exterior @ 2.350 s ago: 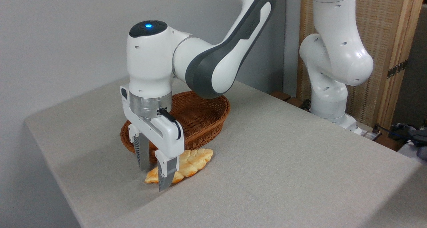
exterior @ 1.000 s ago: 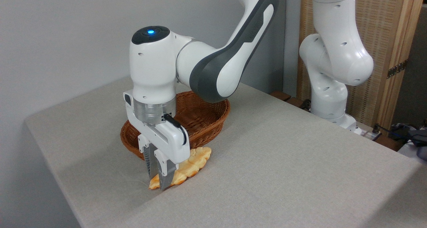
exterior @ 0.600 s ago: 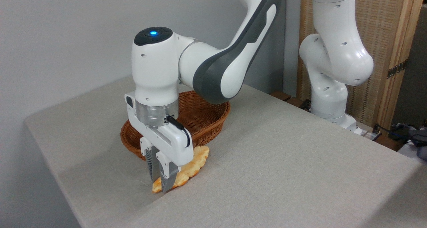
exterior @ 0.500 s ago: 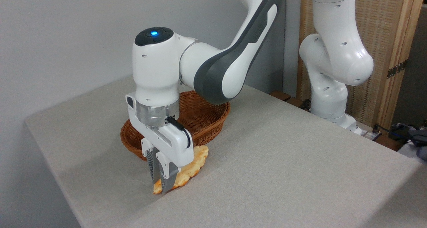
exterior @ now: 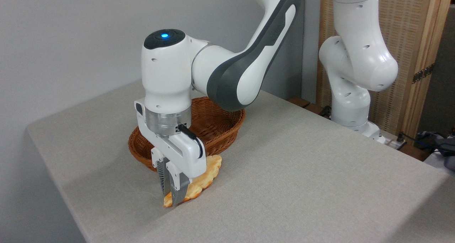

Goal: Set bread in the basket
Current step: 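Close the gripper on the leaf-shaped bread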

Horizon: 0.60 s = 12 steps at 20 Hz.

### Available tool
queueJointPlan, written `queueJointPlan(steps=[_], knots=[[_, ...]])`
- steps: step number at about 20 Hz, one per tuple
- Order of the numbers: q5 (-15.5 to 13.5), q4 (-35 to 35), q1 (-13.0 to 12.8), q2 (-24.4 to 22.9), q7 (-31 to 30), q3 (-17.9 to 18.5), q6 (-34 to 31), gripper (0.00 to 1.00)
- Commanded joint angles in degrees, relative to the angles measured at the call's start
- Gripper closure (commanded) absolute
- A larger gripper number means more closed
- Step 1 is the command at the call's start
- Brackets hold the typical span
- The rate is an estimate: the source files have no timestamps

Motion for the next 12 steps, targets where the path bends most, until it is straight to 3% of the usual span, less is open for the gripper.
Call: queueJointPlan(steps=[1, 5, 12], knots=[[-0.37, 0.78, -0.23, -0.58, 1.08, 1.51, -1.01, 1.00], [-2.38, 2.01, -0.23, -0.76, 1.08, 2.57, -1.09, 1.00], [-2.74, 4.38, -0.23, -0.93, 1.17, 3.80, -2.06, 1.00]])
